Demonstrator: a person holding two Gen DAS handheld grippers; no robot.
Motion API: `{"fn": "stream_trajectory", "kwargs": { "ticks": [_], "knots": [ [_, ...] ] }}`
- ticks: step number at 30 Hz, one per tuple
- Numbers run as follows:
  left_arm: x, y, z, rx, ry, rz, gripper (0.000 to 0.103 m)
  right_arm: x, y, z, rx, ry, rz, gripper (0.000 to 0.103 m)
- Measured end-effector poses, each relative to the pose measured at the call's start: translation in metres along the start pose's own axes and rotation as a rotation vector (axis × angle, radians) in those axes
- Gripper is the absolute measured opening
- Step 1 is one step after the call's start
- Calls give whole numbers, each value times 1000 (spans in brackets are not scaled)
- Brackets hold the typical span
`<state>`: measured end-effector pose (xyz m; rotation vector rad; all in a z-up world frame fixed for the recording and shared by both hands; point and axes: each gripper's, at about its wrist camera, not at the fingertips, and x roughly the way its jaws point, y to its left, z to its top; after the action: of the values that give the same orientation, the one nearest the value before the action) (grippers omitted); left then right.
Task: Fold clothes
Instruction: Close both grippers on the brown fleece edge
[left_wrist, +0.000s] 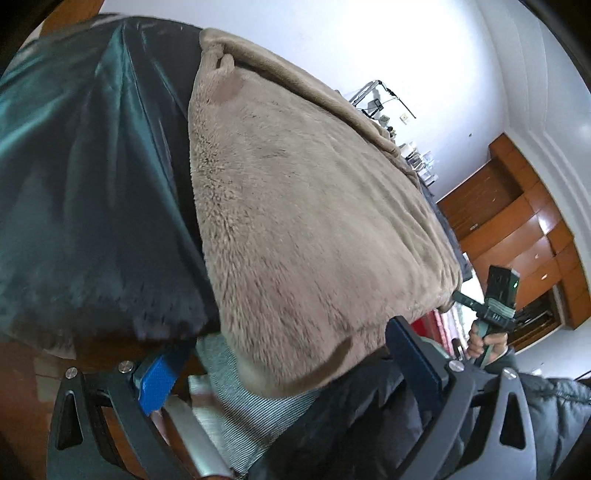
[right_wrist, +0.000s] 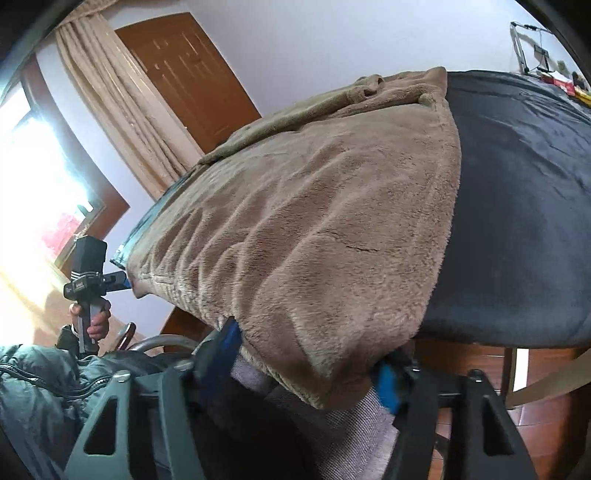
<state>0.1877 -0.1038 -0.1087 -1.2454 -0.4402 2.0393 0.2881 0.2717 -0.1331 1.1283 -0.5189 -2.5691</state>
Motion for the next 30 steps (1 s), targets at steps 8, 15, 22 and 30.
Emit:
{"fn": "stream_trajectory", "kwargs": {
  "ticks": [8,15,22,30],
  "knots": [
    [10,-3,-6,-17,60,-48,68,-2,2,-1,-27,6,16,54],
    [3,-14,-6,5,70,-14,43,-10,5,-4,-80,20,20,39],
    [4,-19,0,13,77,17,35,-18,12,-2,-126,5,46,38],
    [8,-7,4,-40,75,-35,41,-14,6,-2,-96,8,84,39]
  ]
}}
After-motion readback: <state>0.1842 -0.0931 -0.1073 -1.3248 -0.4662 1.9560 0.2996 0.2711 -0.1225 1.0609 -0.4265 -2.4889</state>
